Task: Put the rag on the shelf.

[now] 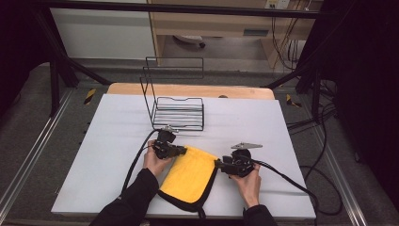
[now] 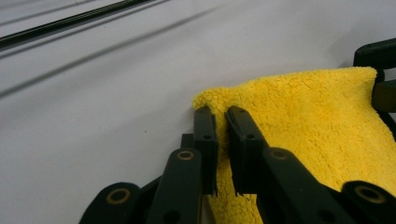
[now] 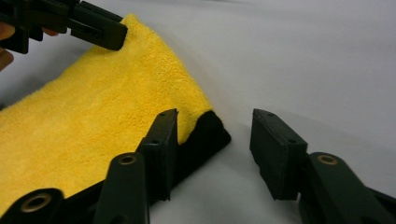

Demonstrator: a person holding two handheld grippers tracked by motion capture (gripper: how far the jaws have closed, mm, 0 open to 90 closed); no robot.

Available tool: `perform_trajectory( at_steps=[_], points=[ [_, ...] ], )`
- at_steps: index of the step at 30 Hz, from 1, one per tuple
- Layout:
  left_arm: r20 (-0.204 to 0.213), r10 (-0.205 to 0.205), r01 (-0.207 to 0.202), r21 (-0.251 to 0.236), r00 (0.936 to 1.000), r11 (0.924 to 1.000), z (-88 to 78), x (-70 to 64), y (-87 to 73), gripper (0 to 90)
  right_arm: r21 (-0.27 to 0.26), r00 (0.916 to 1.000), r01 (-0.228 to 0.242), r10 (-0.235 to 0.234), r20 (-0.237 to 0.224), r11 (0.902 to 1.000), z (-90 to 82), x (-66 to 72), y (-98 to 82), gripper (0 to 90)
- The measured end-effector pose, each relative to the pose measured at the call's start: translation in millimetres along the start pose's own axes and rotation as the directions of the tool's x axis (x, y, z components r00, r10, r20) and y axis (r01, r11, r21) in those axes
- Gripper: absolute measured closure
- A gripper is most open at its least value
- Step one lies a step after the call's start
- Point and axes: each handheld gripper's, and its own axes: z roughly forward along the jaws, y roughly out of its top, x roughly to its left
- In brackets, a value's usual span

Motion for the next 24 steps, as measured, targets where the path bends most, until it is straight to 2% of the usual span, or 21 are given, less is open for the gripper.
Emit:
perform_trajectory(
  at_steps=[2,4,7,8,10,13,15,17,20,22,24],
  points=[
    [-0.003,0.000,0.000,-0.010,1.0000,0.9999,-4.4,-0.2,-1.1,82.8,0.012,0.9990,-0.037,0.038,-0.024,0.9992,4.6,0.7,-0.7,59.2],
    [-0.003,-0.001,0.001,-0.017,1.0000,0.9998,-9.9,-0.2,-2.6,82.9,0.014,0.9981,-0.053,0.053,-0.029,0.9985,6.7,2.3,-0.3,64.9],
    [-0.008,-0.009,0.009,-0.039,0.9999,0.9992,-19.1,-1.0,-6.0,83.0,0.027,0.9976,-0.052,0.053,-0.044,0.9983,8.5,5.9,3.7,77.4],
    [-0.014,-0.010,0.009,-0.044,0.9999,0.9990,-23.2,-0.6,-7.6,83.0,0.022,0.9978,-0.042,0.043,-0.049,0.9989,9.1,7.5,5.7,78.7],
    [-0.024,-0.013,0.012,-0.052,0.9996,0.9986,-32.1,1.5,-12.1,83.0,0.008,0.9983,-0.018,0.019,-0.055,0.9998,11.1,11.2,11.2,79.5],
    [-0.046,-0.045,0.042,-0.068,0.9979,0.9968,-45.2,6.3,-21.7,82.8,-0.004,0.9971,0.038,-0.038,-0.066,0.9993,18.2,17.8,22.1,79.6],
    [-0.059,-0.068,0.063,-0.079,0.9959,0.9949,-53.2,9.5,-29.1,82.5,0.000,0.9944,0.076,-0.076,-0.074,0.9971,28.1,21.0,29.3,79.5],
    [-0.065,-0.090,0.084,-0.091,0.9938,0.9923,-59.1,12.1,-36.6,82.2,0.013,0.9922,0.095,-0.094,-0.082,0.9953,39.2,23.4,35.3,79.2],
    [-0.074,-0.086,0.078,-0.099,0.9936,0.9920,-57.9,17.3,-43.7,80.8,0.036,0.9902,0.114,-0.111,-0.084,0.9928,52.1,25.3,39.7,77.4],
    [-0.076,-0.082,0.075,-0.088,0.9937,0.9932,-52.8,21.4,-44.4,78.9,0.039,0.9906,0.108,-0.104,-0.088,0.9934,53.1,23.8,40.5,74.9],
    [-0.078,-0.081,0.076,-0.075,0.9937,0.9943,-47.5,25.2,-45.1,74.9,0.034,0.9890,0.130,-0.127,-0.075,0.9909,50.5,23.6,41.1,71.6]
  ],
)
